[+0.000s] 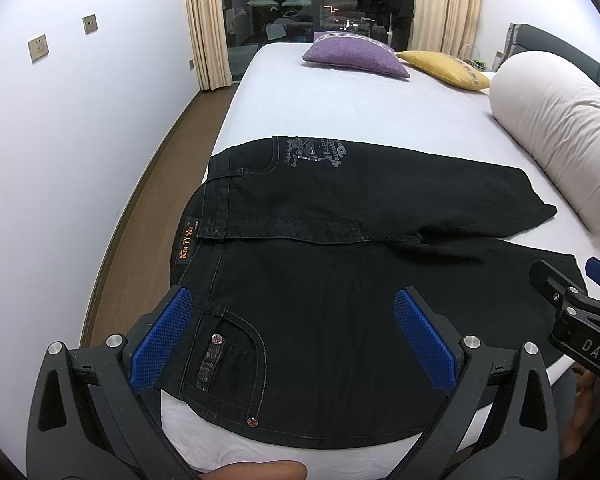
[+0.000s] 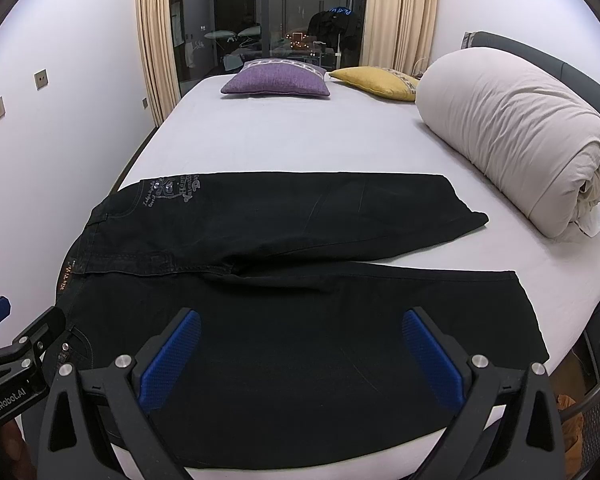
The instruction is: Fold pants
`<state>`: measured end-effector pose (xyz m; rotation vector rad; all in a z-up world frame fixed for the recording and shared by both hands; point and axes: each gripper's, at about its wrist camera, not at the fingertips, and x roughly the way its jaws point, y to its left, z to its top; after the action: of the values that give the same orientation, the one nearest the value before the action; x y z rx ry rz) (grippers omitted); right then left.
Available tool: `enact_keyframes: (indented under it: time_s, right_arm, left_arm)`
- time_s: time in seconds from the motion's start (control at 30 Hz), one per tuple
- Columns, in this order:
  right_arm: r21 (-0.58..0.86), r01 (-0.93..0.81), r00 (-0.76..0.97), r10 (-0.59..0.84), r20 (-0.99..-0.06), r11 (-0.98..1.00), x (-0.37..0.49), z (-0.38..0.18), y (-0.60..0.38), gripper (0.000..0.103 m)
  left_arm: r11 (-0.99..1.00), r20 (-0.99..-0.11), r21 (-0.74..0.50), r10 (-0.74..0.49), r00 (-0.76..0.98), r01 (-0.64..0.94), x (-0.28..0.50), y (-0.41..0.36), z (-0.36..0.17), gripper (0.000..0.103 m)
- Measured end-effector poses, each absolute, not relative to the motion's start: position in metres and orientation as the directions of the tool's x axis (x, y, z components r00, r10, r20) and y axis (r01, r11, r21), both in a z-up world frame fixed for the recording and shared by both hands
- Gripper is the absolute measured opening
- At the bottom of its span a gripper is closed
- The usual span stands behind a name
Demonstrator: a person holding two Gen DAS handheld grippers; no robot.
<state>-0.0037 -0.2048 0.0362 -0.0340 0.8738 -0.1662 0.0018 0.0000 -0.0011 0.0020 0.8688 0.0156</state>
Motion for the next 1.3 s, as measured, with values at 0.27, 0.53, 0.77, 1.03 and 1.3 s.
enact_keyframes:
  time_s: [0.27,0.53,0.77,1.03,1.3]
  right_arm:
    - [-0.109,0.132,0.633,-0.169,-0.756,0.985,-0.0038,0.0343,-0.2012,0.103]
    - [-0.110,0.131,0.632,-0.169,-0.757,0.985,-0.0036,0.0338,-0.2020,0.103]
    - [-0.112,0.131,0.632,-0.171,-0.756,0.985,-0.0038,0.0340,-0.2016,0.103]
    - [-0.113,0.131,0.632,-0.171,-0.756,0.985,-0.0035,0.0330,-0.2010,0.103]
    - [-0.114,0.133,0.633,-0.173,-0.755,0.985,-0.0038,0.0330,-0.2005,0.103]
  left_arm:
    - [1.000,-0.764,0.008,0.015,0.645,-0.015,0.0006,0.0013,-0.0016,0.103]
    - [1.000,-0.764,0.007,0.016,0.645,-0.015,0.0011,0.0058,-0.0053,0.103]
    - [1.000,-0.765,0.008,0.017,0.644,-0.016,0.0014,0.0053,-0.0052,0.103]
    - [1.000,-0.765,0.010,0.017,0.644,-0.016,0.0016,0.0050,-0.0053,0.103]
    - [1.000,-0.766,0.010,0.018,0.643,-0.016,0.0018,0.0046,-0.0053,0.103]
